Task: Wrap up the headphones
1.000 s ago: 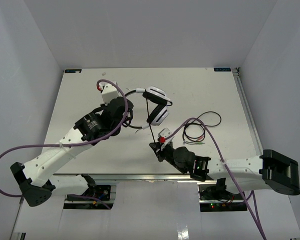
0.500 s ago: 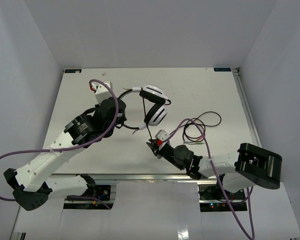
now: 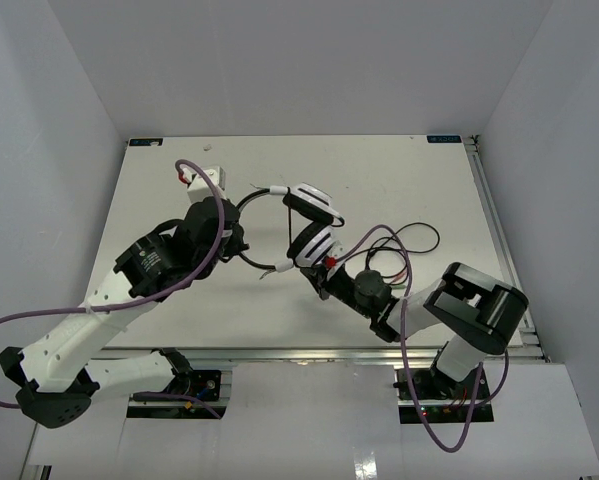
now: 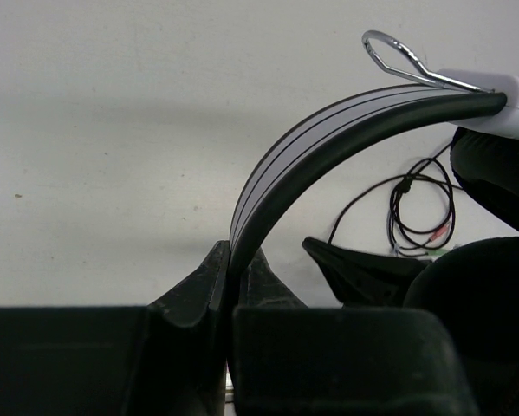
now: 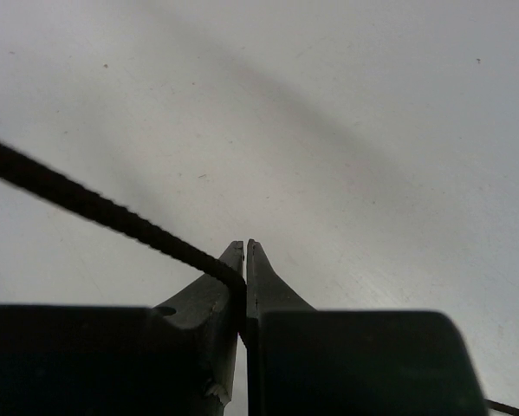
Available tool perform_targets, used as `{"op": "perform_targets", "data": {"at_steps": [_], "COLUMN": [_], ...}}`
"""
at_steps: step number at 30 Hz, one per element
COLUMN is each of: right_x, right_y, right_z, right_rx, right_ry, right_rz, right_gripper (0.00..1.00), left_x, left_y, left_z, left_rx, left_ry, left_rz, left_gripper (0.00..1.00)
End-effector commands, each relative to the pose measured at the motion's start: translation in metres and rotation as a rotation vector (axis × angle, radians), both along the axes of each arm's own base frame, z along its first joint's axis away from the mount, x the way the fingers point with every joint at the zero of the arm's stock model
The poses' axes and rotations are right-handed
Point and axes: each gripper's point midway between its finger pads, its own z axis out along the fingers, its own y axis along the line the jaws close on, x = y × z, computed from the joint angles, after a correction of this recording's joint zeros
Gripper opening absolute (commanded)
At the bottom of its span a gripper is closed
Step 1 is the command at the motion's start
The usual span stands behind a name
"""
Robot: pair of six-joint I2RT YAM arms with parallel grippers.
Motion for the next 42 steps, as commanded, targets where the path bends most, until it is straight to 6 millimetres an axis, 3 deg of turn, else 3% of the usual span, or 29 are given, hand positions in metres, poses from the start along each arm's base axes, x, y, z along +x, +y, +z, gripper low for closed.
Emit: {"op": "perform_targets", "data": {"at_steps": [1,5,7,10,15,22,29,33,36,42], "right_x": [0.013,0.008,0.005,0.002,0.002,0.029,0.035,0.037,0.026,0.004], "right_y": [-0.008,-0.019,-0.029,-0.044,-0.059,-0.07,-0.076,-0.076,-0.075,-0.068], "right_z": [0.036,0.052,0.052,0.069,0.087,0.1,0.115,0.095,0.092,0.102], "right_rx": [0.168,0.205,0.209,0.252,0.285,0.27,0.252,0.108,0.041,-0.012], "right_ry": [-0.036,-0.051,-0.052,-0.077,-0.116,-0.162,-0.162,0.011,0.1,0.204], "right_rz": [0.006,0.008,-0.002,-0.024,-0.07,-0.202,-0.213,-0.229,-0.191,-0.087], "right_gripper": [0.08,0.08,0.08,0.08,0.12,0.1,0.1,0.08,0.08,0.08], "left_x": [-0.022,-0.063,-0.077,-0.097,-0.11,-0.11,-0.07,-0.031,-0.009,0.022], "left_y": [-0.03,-0.069,-0.077,-0.086,-0.088,-0.081,-0.053,-0.021,-0.008,-0.021], "left_z": [0.059,0.061,0.058,0.046,0.023,-0.003,-0.052,-0.075,-0.078,-0.064], "left_rx": [-0.228,-0.265,-0.231,-0.169,-0.098,-0.005,0.254,0.543,0.737,0.908], "left_ry": [-0.106,-0.087,-0.086,-0.054,0.031,0.096,0.146,0.082,0.011,-0.147], "left_rz": [-0.23,-0.591,-0.723,-0.902,-1.008,-1.035,-0.85,-0.709,-0.672,-0.717], "left_gripper": [0.0,0.0,0.0,0.0,0.0,0.0,0.0,0.0,0.0,0.0]}}
